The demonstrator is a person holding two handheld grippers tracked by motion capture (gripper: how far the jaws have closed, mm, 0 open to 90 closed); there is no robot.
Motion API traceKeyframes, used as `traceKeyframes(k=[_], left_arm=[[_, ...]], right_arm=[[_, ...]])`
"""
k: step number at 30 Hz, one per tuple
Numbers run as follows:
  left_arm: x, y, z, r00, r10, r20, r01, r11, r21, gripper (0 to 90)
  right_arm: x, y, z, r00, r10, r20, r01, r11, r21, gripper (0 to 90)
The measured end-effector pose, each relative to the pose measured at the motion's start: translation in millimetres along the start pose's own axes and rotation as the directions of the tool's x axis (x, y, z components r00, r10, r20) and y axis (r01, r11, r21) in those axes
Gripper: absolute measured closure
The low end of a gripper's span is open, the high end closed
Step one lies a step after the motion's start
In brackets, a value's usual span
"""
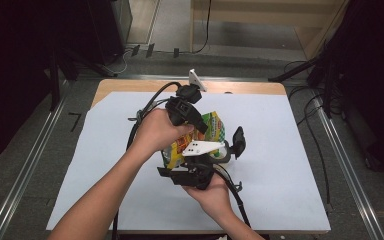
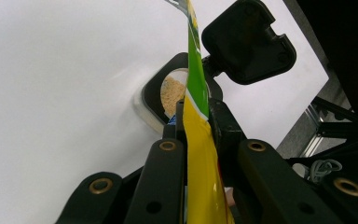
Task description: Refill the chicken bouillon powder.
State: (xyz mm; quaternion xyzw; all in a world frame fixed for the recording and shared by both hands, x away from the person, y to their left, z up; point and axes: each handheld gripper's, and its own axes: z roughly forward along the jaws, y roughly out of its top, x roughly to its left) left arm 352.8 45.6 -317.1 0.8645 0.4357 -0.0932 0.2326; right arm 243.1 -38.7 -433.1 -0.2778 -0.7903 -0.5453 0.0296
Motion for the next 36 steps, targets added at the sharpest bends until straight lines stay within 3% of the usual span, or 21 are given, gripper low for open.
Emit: traceKeyframes(k=[36], left_arm=[[1.6, 2.0, 1.6, 1.0, -0.003, 0.006, 0.003, 1.0, -0.001, 84.7]], right_arm=[[-1.6, 0.2, 0.6, 1.0, 0.002, 0.009, -0.002, 1.0, 0.001, 61.2]])
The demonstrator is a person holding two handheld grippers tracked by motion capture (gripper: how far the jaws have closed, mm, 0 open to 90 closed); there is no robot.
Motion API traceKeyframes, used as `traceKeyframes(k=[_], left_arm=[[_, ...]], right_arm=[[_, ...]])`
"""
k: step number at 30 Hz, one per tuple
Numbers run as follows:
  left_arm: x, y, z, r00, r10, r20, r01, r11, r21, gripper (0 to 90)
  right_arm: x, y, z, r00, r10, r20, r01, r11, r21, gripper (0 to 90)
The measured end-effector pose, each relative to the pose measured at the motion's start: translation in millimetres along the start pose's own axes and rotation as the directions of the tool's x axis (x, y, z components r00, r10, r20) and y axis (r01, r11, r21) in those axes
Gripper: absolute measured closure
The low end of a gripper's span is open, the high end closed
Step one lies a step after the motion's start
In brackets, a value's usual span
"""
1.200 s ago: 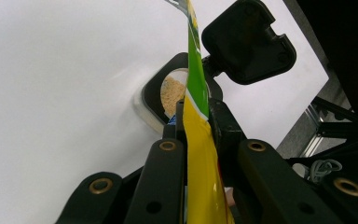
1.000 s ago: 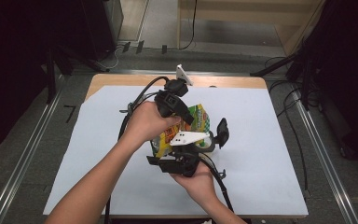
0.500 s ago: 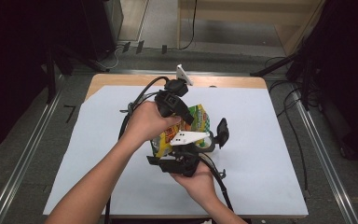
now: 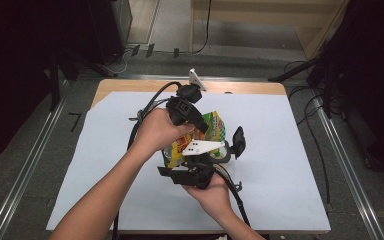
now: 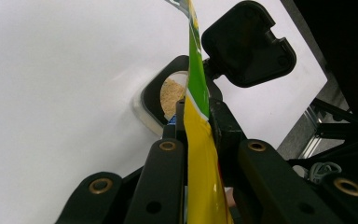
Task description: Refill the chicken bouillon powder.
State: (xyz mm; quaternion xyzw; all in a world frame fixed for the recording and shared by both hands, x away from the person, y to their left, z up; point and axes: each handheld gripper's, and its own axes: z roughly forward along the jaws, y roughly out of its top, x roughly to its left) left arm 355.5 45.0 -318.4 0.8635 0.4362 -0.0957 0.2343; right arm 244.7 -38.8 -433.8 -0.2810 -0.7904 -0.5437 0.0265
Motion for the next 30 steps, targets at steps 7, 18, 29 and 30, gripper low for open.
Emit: traceKeyframes(k=[7, 18, 29, 30], left_arm=[[0.2, -0.7, 0.1, 1.0, -0.001, 0.003, 0.001, 1.0, 0.001, 84.8], [0.7, -1.2, 0.2, 1.0, -0.003, -0.003, 0.003, 1.0, 0.004, 84.8], [2.3, -1.2, 0.3, 1.0, -0.007, -0.003, 0.007, 0.9999, 0.008, 84.8], [2.6, -1.3, 0.5, 1.0, -0.008, -0.002, 0.008, 0.9999, 0.008, 84.8]], right_arm=[[0.1, -0.5, -0.4, 1.0, 0.002, 0.001, -0.002, 1.0, 0.006, 62.9], [0.1, -0.3, 0.7, 0.9999, 0.004, -0.01, -0.004, 1.0, 0.005, 63.4], [0.3, 0.0, 1.3, 0.9998, 0.01, -0.019, -0.01, 1.0, 0.007, 63.3], [0.2, 0.0, 1.3, 0.9997, 0.011, -0.02, -0.011, 1.0, 0.007, 63.3]])
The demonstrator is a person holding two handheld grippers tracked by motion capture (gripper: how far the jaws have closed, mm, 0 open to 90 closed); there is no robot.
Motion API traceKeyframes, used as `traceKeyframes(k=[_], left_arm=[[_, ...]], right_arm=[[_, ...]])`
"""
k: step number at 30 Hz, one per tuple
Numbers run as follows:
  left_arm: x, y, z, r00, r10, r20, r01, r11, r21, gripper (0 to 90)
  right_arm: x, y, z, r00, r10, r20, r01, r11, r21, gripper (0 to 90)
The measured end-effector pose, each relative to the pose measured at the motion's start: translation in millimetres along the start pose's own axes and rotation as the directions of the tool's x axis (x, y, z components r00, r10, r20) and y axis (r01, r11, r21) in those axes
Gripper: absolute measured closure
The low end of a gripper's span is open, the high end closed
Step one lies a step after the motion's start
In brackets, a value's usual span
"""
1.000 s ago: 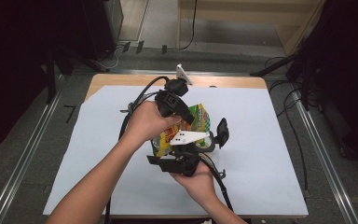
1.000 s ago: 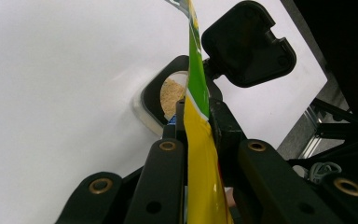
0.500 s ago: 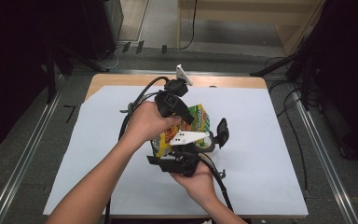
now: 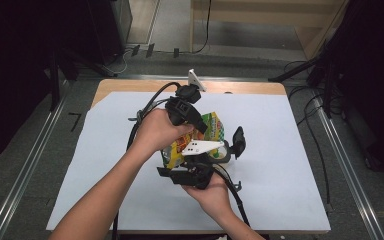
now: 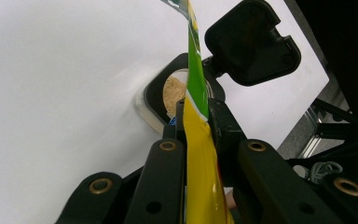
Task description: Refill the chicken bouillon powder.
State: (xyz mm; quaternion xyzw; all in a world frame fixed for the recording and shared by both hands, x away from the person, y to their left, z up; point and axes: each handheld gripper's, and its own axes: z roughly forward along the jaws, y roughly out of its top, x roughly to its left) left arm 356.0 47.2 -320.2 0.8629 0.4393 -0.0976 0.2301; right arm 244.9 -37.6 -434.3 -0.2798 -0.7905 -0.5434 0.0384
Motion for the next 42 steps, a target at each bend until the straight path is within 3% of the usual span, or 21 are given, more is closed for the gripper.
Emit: traceKeyframes(k=[23, 42], left_arm=[[4.3, 2.5, 2.3, 0.9999, -0.01, 0.003, 0.01, 0.9999, 0.008, 84.9], [4.3, 2.0, 1.9, 0.9999, -0.011, 0.001, 0.011, 0.9999, 0.006, 84.9]], right_arm=[[1.2, 0.0, 0.7, 0.9994, -0.026, 0.02, 0.026, 1.0, 0.007, 59.7], [2.1, 0.6, 1.6, 0.9992, -0.028, 0.028, 0.028, 1.0, 0.006, 62.4]])
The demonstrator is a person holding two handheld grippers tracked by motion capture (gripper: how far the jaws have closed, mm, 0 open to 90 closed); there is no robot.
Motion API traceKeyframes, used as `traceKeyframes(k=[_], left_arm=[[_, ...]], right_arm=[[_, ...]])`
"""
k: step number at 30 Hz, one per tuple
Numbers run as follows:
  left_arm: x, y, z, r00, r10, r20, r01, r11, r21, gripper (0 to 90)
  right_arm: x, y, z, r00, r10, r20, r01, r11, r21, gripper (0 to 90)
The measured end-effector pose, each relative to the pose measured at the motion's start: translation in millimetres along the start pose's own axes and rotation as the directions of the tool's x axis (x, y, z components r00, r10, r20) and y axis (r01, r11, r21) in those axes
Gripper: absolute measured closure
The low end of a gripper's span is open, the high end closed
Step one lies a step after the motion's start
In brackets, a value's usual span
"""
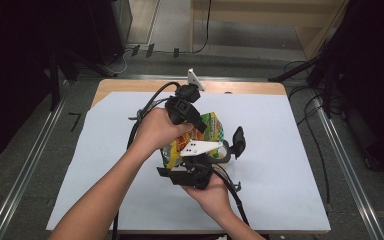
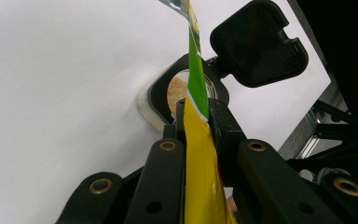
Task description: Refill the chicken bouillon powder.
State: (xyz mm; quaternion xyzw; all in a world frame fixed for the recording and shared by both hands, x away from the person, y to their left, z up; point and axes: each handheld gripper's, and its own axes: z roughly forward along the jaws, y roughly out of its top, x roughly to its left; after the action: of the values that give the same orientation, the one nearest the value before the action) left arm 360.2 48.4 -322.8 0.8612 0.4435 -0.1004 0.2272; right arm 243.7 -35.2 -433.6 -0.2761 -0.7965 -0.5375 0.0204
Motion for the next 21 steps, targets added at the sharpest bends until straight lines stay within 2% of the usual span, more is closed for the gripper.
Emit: traceKeyframes(k=[21], left_arm=[[0.1, -0.5, -1.0, 1.0, -0.001, -0.003, 0.001, 1.0, -0.002, 84.9]], right_arm=[[-0.1, 0.6, 0.9, 1.0, -0.002, -0.003, 0.002, 1.0, 0.002, 62.8]])
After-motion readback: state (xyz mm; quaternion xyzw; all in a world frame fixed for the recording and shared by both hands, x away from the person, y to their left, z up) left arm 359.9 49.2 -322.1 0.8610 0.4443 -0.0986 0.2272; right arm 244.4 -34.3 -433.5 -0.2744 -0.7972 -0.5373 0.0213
